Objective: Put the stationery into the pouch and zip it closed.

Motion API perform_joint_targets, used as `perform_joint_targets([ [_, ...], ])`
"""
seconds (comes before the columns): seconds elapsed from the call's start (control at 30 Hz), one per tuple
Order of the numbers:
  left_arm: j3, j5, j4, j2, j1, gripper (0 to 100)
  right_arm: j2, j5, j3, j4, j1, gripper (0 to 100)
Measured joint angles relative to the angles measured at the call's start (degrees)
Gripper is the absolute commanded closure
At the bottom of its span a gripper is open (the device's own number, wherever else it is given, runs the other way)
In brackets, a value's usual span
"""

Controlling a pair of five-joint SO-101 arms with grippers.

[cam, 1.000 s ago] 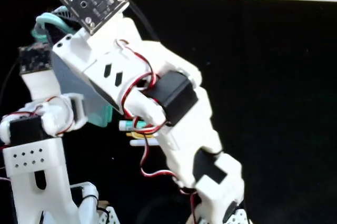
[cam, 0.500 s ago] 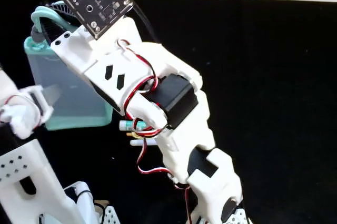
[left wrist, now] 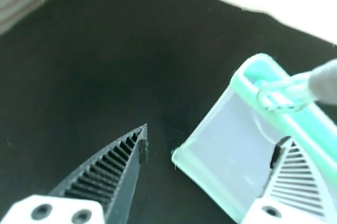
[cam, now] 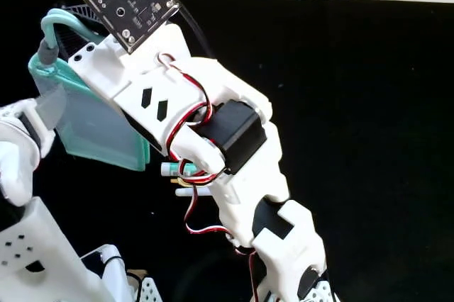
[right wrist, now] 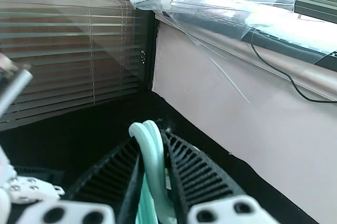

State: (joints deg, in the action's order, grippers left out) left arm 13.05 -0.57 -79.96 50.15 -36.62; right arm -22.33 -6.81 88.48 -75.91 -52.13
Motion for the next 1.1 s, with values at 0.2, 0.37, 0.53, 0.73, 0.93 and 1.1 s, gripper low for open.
perform_joint_targets([
  [0.2, -4.57, 0.0, 0.18, 0.0, -4.22, 63, 0.0, 0.0, 0.0, -0.44, -0.97, 99.0],
  [0.37, -5.1, 2.55, 1.32, 0.0, -7.74, 63, 0.0, 0.0, 0.0, -0.53, -0.97, 99.0],
  [0.53, -5.1, 2.9, 1.32, 0.0, -9.14, 63, 0.0, 0.0, 0.0, -0.53, -0.97, 99.0],
  [0.73, -5.1, 9.67, -2.9, 0.0, -8.18, 63, 0.0, 0.0, 0.0, -0.53, -0.97, 99.0],
  [0.93, -5.19, 15.38, -8.79, 0.0, -7.3, 63, 0.0, 0.0, 0.0, -0.53, -0.97, 99.0],
  [1.1, -10.55, 16.0, -12.66, 0.0, -7.12, 63, 0.0, 0.44, 0.0, -0.53, -0.97, 99.0],
])
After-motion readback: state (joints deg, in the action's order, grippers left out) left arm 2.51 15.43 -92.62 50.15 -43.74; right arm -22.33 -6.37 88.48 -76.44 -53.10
